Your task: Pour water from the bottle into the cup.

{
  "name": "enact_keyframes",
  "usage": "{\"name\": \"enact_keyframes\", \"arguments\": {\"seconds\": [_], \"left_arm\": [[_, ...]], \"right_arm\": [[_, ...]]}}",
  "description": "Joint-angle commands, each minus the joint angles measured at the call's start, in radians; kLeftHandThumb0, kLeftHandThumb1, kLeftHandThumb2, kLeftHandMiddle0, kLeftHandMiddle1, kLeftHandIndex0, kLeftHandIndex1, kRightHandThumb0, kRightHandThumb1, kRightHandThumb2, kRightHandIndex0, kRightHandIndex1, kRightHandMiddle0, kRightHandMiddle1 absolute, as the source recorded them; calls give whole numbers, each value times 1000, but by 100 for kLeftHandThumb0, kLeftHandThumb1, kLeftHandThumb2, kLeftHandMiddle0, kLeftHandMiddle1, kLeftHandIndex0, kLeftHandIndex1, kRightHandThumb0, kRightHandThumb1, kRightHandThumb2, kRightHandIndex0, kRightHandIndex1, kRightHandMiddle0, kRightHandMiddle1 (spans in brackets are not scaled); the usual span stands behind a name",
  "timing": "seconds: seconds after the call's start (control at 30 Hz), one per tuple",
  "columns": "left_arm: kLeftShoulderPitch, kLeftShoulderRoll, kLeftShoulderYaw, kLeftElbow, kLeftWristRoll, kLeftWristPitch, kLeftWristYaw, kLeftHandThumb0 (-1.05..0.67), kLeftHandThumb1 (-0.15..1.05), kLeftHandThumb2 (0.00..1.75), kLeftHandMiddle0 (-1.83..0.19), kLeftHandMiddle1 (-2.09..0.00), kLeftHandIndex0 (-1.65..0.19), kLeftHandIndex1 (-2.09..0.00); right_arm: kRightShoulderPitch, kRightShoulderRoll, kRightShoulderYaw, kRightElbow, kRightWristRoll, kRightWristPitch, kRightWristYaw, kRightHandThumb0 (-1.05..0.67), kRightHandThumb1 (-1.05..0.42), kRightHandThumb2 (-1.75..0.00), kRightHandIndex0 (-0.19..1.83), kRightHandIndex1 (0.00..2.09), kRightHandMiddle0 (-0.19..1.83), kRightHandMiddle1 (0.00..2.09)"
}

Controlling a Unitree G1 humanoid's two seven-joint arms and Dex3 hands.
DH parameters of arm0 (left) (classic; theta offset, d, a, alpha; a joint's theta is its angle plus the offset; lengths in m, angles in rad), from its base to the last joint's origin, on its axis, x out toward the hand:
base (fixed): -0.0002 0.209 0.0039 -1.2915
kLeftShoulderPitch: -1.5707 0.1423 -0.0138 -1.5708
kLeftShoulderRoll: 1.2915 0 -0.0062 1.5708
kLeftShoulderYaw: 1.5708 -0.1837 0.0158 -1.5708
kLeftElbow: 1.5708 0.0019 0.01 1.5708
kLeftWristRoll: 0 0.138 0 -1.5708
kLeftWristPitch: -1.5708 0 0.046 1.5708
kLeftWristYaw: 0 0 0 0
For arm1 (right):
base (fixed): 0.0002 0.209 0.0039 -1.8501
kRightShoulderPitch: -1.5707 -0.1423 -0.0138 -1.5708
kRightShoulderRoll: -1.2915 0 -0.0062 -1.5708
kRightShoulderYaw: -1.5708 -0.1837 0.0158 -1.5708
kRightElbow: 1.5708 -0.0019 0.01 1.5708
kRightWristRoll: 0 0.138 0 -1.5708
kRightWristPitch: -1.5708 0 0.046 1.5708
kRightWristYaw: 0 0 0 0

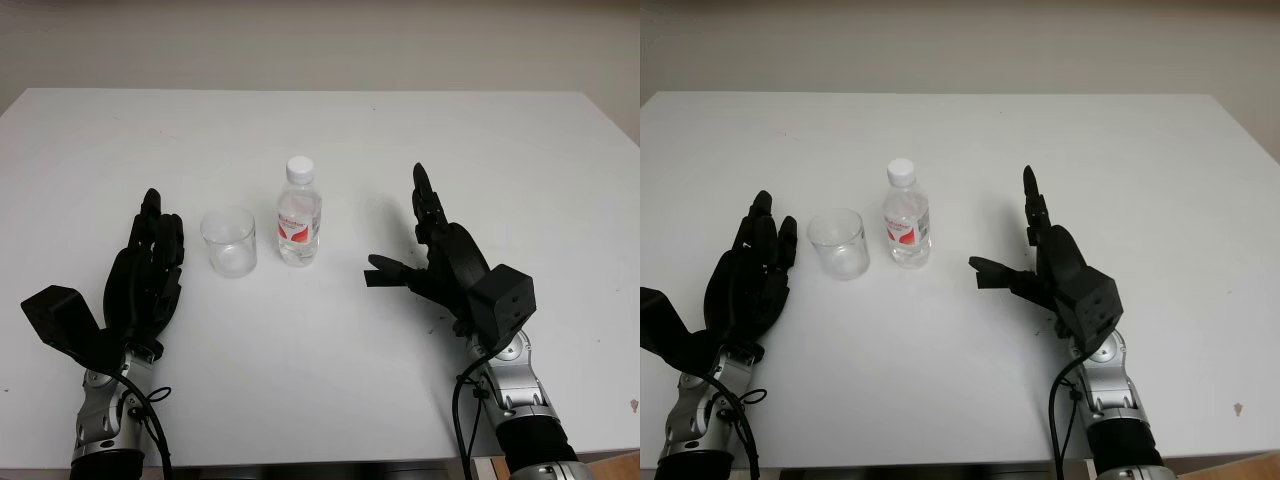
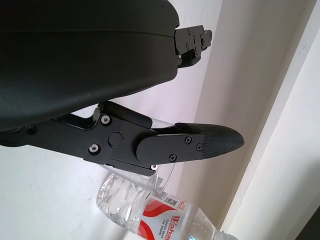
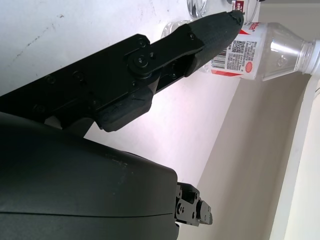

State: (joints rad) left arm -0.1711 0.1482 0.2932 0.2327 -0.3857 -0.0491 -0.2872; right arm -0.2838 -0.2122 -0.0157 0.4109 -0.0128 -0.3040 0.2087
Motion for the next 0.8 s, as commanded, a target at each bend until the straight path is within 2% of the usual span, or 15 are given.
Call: {"name": "enact_keyframes", "arguments": {"seconds": [0.0,0.4,0.6,0.77], "left_arm": [[9,2,2,2,-4,1,-7,-73,105,43,16,-5,14,-5],[-24,1,-2,41,8,-9,-2,-73,105,42,16,-5,14,-5],[-22,-7,-3,43,11,-26,8,-73,105,43,14,-6,13,-6],[-18,-16,-3,32,0,-21,6,-73,105,42,14,-6,13,-6]], "right_arm": [[0,4,-4,-17,12,9,7,-94,-91,-5,-19,0,-19,0],[-12,19,1,-16,44,44,36,-93,-90,-5,-19,0,-19,0],[-101,40,25,10,52,52,72,-92,-89,-5,-19,0,-19,0],[-207,72,66,111,1,7,60,-98,-89,-5,-19,0,-19,0]]}}
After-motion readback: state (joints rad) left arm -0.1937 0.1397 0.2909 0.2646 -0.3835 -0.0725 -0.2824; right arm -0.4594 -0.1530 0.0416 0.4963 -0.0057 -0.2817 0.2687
